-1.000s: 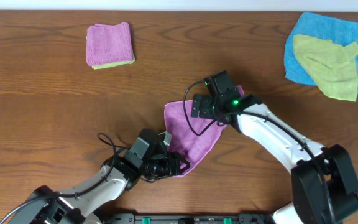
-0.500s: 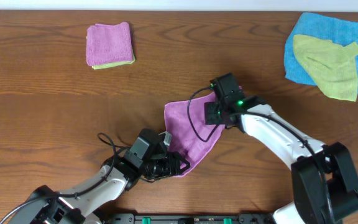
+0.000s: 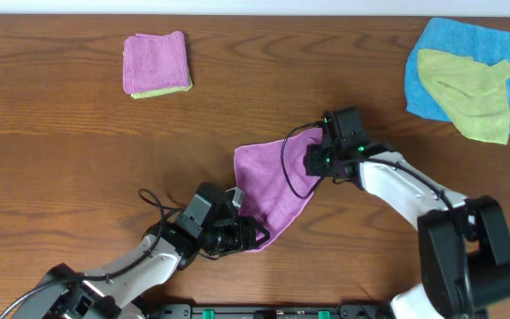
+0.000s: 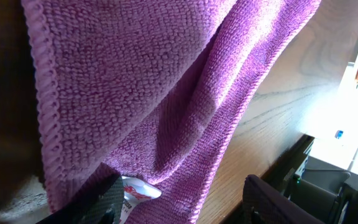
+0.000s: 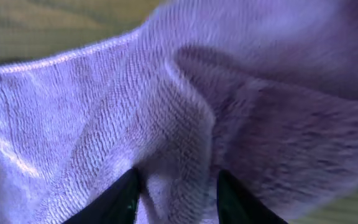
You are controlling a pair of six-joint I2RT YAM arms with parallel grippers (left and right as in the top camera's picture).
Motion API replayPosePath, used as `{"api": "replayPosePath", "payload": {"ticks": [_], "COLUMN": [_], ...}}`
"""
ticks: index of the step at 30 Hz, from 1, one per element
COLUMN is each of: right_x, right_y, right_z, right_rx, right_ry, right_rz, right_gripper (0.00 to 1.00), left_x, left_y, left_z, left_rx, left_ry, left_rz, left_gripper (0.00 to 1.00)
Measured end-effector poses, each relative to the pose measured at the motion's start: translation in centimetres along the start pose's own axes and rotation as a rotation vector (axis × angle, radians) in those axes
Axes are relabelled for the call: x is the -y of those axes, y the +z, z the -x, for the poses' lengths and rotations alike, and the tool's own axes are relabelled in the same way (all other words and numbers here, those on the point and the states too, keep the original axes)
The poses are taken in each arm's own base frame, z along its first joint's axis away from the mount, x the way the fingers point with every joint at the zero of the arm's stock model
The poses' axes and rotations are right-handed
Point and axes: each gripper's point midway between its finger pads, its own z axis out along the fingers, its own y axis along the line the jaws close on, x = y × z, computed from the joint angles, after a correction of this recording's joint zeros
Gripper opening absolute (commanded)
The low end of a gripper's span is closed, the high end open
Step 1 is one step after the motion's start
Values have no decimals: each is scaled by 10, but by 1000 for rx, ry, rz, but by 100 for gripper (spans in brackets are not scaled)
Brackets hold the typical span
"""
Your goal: Fold the cloth
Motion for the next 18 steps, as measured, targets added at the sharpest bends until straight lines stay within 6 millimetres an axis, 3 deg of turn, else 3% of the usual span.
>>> {"api": "replayPosePath", "payload": {"ticks": [4, 12, 18], "right_x": [-4, -9, -33], "right_y": [7, -4, -46], "right_z": [-3, -15, 23], "right_rx": [-14, -88, -3], "right_ry": [24, 55, 173], "right_rz": [49, 61, 97], "right_gripper": [2, 1, 1], "left_x": [0, 0, -2], "left_y": [0, 0, -2], "left_z": [0, 0, 4], "left_rx": [0, 0, 8], "left_ry": [2, 1, -17], "left_rz": [0, 0, -2], "left_gripper": [63, 63, 63]}}
